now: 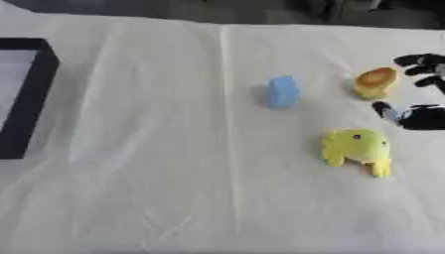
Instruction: Pick up the objects with one hand, pass them to the other hand, and then place them into the box on the other side of the table.
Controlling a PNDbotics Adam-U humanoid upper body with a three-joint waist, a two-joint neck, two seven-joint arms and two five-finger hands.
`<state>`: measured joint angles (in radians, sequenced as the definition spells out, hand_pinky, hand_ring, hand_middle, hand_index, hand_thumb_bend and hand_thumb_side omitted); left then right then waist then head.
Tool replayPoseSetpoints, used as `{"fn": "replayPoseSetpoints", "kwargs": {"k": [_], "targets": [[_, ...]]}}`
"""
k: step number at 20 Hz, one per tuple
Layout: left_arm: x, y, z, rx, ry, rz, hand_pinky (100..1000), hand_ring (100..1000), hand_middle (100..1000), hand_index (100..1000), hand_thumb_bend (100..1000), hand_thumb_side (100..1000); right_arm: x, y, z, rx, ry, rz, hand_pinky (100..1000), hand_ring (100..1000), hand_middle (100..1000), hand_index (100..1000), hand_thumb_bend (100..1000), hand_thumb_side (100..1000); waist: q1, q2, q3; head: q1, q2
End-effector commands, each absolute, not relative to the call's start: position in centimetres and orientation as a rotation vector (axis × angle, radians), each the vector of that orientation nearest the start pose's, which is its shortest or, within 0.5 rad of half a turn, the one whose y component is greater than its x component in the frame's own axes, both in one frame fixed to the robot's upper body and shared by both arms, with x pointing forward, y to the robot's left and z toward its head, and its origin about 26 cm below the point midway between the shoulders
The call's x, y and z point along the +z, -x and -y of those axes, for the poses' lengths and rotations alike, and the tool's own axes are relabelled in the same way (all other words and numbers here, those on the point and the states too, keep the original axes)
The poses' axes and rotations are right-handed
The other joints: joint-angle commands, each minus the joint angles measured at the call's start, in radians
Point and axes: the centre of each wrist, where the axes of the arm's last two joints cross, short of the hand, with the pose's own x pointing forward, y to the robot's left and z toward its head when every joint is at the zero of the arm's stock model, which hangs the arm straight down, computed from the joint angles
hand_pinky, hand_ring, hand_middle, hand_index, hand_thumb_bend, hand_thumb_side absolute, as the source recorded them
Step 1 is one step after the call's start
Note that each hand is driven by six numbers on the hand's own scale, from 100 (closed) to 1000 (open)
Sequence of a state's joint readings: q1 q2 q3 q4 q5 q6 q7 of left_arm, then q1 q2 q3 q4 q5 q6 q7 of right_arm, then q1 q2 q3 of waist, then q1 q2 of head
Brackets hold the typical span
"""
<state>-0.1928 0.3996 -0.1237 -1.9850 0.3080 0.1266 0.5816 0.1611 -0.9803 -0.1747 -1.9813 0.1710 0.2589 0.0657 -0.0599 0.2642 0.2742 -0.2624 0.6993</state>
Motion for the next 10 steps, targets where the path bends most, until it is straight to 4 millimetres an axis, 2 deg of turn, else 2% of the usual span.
{"fn": "replayPoseSetpoints", "kwargs": {"k": [1,6,10], "targets": [[17.0,-28.7,-25.9,0.218,-0.233,2.005,928,556,779,917,592,746,21.9,-23.8,40.6,1.054,0.934,1.337,799,850,840,849,424,174,0.000,-0.017,-0.002,0.001,-0.009],[17.0,-28.7,-26.0,0.216,-0.237,2.004,929,555,778,917,593,745,20.8,-23.5,40.5,1.179,0.865,1.243,798,836,822,834,480,172,-0.002,-0.018,-0.003,0.004,-0.008],[17.0,-28.7,-25.8,0.212,-0.231,2.003,929,554,778,917,593,745,20.2,-23.4,40.2,1.175,0.866,1.209,795,836,823,853,533,160,-0.003,-0.018,0.001,0.001,-0.012]]}}
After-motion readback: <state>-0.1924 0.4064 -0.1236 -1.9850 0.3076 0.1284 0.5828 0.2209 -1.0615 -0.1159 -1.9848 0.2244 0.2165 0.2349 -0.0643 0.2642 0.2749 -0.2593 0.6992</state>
